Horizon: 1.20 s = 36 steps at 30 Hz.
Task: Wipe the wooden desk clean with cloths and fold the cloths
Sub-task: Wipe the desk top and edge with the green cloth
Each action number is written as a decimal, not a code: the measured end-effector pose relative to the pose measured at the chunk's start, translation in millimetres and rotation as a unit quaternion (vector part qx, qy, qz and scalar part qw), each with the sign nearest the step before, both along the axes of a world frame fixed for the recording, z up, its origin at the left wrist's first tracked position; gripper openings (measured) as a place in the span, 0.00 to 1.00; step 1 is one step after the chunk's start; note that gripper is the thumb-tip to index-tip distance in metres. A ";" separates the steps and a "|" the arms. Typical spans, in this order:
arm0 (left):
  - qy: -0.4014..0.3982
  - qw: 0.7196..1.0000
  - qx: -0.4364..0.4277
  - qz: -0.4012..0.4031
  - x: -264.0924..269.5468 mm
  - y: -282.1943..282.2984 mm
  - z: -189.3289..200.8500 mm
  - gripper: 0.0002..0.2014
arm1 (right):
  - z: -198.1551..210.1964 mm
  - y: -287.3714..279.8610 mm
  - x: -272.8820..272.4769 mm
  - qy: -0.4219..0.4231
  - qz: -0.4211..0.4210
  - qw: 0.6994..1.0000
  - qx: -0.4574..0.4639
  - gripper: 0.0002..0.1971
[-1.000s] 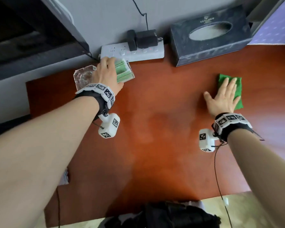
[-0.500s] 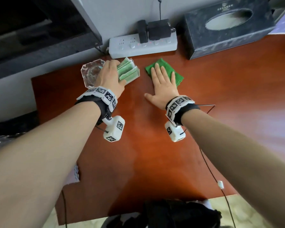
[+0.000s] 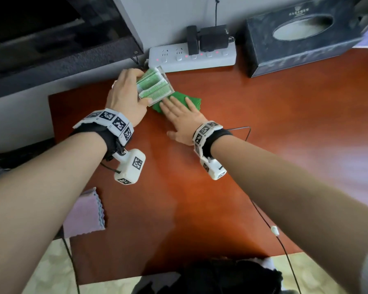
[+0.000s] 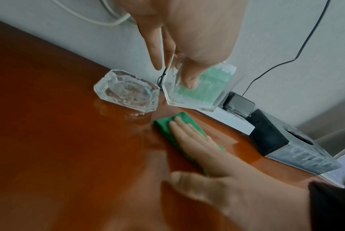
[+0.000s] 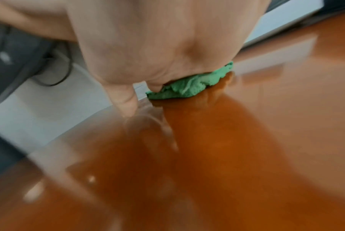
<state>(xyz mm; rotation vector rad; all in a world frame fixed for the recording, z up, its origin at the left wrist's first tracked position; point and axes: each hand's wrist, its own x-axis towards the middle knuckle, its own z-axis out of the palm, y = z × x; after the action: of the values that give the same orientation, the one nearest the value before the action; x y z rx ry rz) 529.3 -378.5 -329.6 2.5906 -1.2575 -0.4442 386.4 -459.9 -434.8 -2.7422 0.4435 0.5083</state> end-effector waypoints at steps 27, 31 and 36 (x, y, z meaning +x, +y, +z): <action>0.026 0.999 0.027 0.005 -44.1 -40.1 -39.3 0.26 | 0.0 -90.9 -79.5 -0.027 -0.314 0.949 -0.021 0.41; 0.012 0.999 0.014 0.028 -42.4 -45.7 -44.1 0.25 | 2.3 -82.7 -62.8 -0.023 -0.339 0.941 -0.012 0.45; -0.006 0.999 0.010 0.031 -40.5 -49.6 -45.1 0.25 | 3.2 -70.8 -47.3 -0.022 -0.261 0.965 0.009 0.46</action>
<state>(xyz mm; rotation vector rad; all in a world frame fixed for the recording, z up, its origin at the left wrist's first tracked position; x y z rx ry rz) 488.8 -428.1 -374.7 2.6446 -1.1789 -0.4339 339.1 -530.7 -431.6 -2.4669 1.0969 0.3080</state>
